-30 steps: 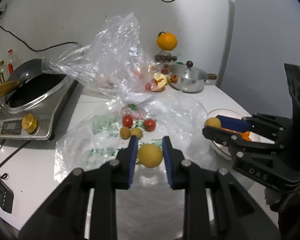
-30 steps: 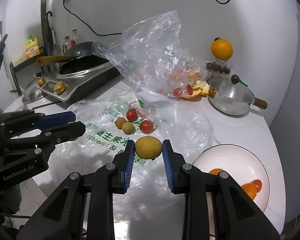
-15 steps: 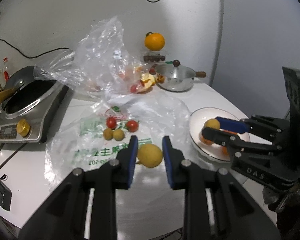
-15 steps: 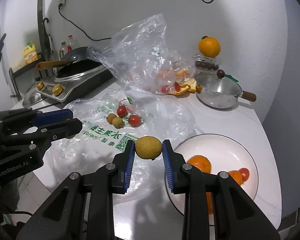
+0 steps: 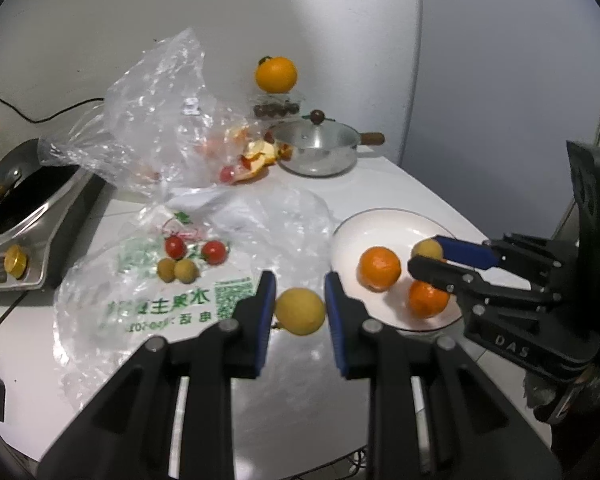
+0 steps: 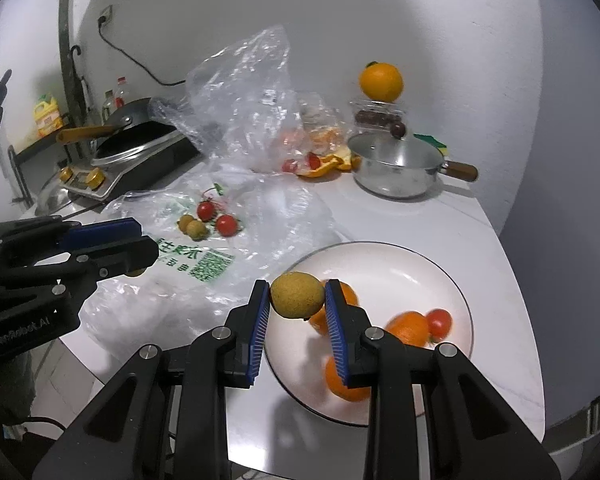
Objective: Organize fruits
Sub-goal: 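Carry both held yellow fruits over the white plate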
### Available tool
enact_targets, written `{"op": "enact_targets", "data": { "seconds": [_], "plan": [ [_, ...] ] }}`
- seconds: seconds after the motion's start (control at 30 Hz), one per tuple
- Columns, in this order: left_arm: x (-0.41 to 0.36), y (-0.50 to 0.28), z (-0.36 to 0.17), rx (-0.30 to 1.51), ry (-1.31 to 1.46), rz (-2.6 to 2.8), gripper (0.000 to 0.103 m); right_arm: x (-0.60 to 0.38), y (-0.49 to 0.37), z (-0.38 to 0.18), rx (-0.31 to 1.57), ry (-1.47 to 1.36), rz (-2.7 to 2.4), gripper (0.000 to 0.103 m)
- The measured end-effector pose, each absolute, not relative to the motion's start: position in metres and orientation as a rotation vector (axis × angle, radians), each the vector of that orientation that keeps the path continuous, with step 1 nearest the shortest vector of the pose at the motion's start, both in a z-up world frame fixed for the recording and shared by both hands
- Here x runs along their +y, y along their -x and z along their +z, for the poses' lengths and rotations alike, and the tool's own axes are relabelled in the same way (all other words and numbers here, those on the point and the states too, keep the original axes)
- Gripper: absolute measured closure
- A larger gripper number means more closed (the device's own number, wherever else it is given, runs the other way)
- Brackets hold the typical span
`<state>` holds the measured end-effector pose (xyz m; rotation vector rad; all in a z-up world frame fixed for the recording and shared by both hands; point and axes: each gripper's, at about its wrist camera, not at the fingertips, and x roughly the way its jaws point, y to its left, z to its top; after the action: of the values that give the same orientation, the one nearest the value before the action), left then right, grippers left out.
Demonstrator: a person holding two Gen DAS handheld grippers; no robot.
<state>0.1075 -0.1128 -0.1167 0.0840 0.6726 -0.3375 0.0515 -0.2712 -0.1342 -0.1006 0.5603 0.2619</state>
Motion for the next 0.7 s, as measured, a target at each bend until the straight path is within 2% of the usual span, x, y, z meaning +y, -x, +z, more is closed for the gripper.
{"op": "enact_targets", "data": {
  "seconds": [0.7],
  "plan": [
    [-0.183,-0.117,-0.141,0.736,-0.126,-0.419,0.077,-0.337,-0.042,-0.153,0.583,0.044,0.225,0.073]
  ]
}}
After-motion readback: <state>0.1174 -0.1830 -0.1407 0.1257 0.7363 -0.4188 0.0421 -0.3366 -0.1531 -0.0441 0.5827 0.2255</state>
